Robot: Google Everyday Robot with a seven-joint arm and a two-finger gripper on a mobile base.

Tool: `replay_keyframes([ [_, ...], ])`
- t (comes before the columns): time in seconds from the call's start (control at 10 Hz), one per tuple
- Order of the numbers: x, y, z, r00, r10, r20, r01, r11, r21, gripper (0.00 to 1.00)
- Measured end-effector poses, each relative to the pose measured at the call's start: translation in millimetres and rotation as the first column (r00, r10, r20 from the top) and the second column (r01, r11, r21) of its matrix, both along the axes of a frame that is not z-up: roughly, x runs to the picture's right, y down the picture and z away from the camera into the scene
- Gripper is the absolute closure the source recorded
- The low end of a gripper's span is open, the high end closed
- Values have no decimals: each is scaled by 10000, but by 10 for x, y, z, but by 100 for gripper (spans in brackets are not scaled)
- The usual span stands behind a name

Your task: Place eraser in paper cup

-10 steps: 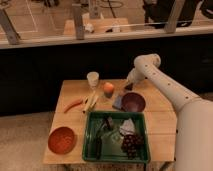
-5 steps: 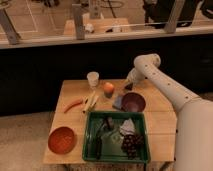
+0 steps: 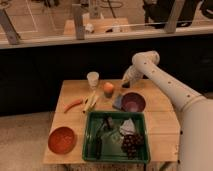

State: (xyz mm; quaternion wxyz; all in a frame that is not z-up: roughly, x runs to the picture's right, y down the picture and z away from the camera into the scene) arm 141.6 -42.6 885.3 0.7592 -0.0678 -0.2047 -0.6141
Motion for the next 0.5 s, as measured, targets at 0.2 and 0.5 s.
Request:
replay_keyframes([
  [0.2, -294, -188, -281, 9921, -1030, 719, 993, 9936, 531, 100],
  [0.5, -754, -285, -394, 9561, -2432, 1633, 2289, 9682, 1014, 100],
])
